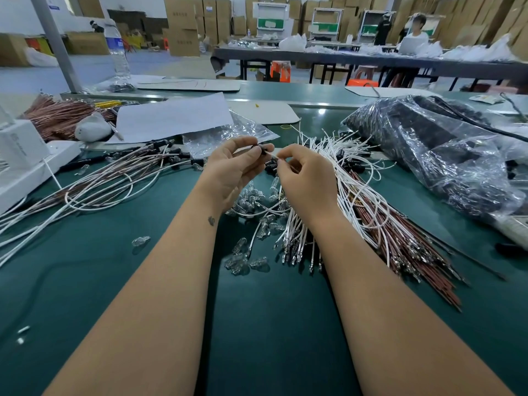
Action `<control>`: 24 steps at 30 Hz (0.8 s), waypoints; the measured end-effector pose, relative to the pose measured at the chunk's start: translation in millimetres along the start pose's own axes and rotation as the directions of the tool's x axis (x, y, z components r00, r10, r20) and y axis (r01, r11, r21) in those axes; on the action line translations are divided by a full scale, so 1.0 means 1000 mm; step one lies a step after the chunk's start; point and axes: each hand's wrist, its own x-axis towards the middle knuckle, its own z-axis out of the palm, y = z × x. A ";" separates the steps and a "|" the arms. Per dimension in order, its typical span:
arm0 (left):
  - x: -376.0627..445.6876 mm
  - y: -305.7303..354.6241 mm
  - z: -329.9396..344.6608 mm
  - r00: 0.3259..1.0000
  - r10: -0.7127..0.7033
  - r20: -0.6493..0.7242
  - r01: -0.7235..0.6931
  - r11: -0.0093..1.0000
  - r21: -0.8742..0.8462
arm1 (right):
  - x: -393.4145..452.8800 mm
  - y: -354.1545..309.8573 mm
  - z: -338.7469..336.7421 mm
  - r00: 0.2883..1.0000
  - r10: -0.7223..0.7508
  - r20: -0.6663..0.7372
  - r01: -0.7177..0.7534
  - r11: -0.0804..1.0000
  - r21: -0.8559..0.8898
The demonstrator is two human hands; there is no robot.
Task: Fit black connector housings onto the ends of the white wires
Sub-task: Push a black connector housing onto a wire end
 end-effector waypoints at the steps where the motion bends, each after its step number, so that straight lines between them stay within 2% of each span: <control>1: 0.000 0.000 0.001 1.000 0.002 0.002 -0.002 1.000 0.003 | 0.000 0.000 -0.001 1.000 0.005 -0.009 -0.005 1.000 -0.005; 6: -0.001 -0.001 0.001 1.000 0.003 0.003 -0.003 1.000 0.018 | 0.000 0.000 -0.001 1.000 0.011 -0.011 -0.012 1.000 -0.024; 11: -0.002 -0.003 0.003 1.000 0.005 0.014 -0.006 0.992 0.127 | 0.001 0.000 -0.002 1.000 0.001 0.011 -0.001 0.999 -0.037; 15: -0.002 -0.004 0.001 0.996 0.082 -0.018 -0.074 0.956 0.284 | 0.002 -0.001 0.000 1.000 -0.001 0.003 0.001 1.000 -0.029; 18: -0.003 -0.004 0.000 0.990 0.143 0.018 -0.139 0.910 0.392 | 0.002 -0.001 -0.001 1.000 0.004 0.012 -0.004 1.000 0.003; 24: -0.006 -0.005 0.005 0.981 0.191 0.018 -0.178 0.871 0.457 | 0.002 -0.004 0.001 1.000 -0.007 0.029 0.006 1.000 0.011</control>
